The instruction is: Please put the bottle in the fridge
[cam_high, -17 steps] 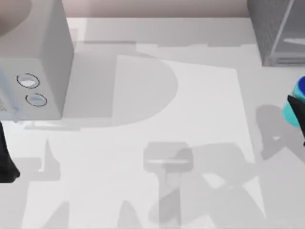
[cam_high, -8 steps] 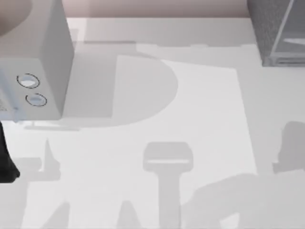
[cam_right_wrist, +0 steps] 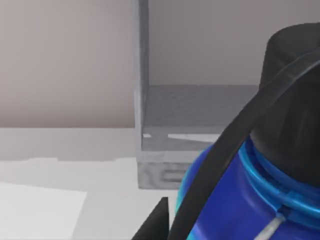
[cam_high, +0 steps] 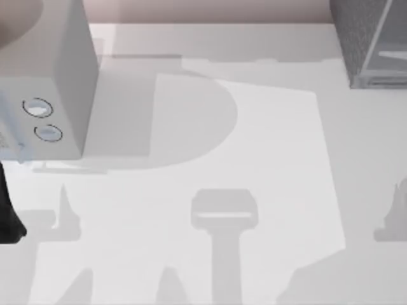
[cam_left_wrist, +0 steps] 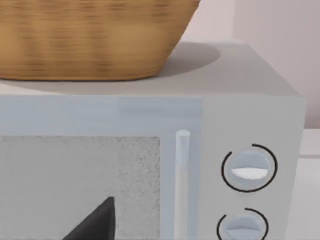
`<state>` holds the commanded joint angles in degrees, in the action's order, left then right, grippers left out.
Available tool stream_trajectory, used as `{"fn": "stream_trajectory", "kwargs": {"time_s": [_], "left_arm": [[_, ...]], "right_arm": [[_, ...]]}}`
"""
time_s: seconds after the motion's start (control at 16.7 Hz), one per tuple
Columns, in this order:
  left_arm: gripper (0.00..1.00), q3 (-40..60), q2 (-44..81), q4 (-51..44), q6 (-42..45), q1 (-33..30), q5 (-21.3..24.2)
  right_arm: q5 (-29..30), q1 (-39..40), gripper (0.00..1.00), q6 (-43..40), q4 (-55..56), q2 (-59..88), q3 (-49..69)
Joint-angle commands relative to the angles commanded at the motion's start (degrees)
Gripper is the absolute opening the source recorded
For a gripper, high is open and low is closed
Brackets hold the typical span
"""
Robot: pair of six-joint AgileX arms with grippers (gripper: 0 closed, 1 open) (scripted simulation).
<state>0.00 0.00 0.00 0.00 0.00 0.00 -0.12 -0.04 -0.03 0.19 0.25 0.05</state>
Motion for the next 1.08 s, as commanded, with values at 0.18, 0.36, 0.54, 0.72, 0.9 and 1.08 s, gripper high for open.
{"fn": "stream_trajectory", "kwargs": {"time_s": [0.18,0.36,0.54,0.72,0.9,1.08], "left_arm": [[1.0,0.0,0.0,0.0,0.0,0.0,0.0],[1.0,0.0,0.0,0.0,0.0,0.0,0.0],[1.0,0.0,0.0,0.0,0.0,0.0,0.0],[1.0,0.0,0.0,0.0,0.0,0.0,0.0],[1.0,0.0,0.0,0.0,0.0,0.0,0.0],[1.0,0.0,0.0,0.0,0.0,0.0,0.0]], "right_arm": [[0.1,0.0,0.01,0.0,-0.2,-0.2,-0.1],[0.0,-0.1,0.01,0.1,-0.1,0.0,0.0],[-0.8,-0.6,0.01,0.2,2.8,3.6,2.5],[-2.3,-2.1,0.01,0.5,9.2,12.6,8.1],[-4.1,-4.4,0.01,0.7,17.8,27.0,15.6],[-6.1,-7.0,0.01,0.9,27.5,46.4,24.1]]}}
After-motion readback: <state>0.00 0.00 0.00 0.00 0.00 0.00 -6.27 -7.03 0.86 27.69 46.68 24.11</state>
